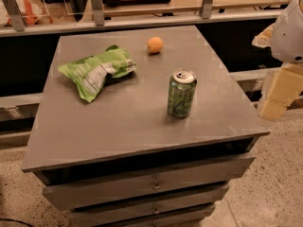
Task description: Move green can near orange
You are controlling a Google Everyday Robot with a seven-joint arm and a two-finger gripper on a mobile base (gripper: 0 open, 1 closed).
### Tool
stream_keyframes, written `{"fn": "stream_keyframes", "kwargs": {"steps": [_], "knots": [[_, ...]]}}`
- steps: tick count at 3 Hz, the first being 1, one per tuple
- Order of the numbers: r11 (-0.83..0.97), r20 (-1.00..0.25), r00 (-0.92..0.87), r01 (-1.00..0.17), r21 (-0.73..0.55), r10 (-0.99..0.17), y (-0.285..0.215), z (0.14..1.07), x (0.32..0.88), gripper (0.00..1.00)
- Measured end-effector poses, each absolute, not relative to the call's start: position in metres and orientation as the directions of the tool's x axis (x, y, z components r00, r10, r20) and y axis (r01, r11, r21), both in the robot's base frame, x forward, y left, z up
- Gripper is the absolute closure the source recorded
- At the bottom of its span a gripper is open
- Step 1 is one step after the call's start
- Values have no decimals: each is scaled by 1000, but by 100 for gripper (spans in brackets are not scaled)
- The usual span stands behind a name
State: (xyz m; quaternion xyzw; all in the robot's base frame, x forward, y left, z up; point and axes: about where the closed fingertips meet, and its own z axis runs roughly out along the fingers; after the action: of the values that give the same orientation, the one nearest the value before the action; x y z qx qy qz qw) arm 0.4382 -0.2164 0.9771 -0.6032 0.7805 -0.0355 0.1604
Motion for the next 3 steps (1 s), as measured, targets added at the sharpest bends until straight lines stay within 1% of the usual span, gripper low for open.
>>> {"fn": "stream_keyframes", "kwargs": {"steps": [1,2,3], "knots": [[270,-208,-221,-930,-249,-953,-216,977,438,0],[345,-304,-274,-914,-213,-913,-218,972,435,0],[462,-469,-344,-872,-161,-813,-222,955,424,0]]}}
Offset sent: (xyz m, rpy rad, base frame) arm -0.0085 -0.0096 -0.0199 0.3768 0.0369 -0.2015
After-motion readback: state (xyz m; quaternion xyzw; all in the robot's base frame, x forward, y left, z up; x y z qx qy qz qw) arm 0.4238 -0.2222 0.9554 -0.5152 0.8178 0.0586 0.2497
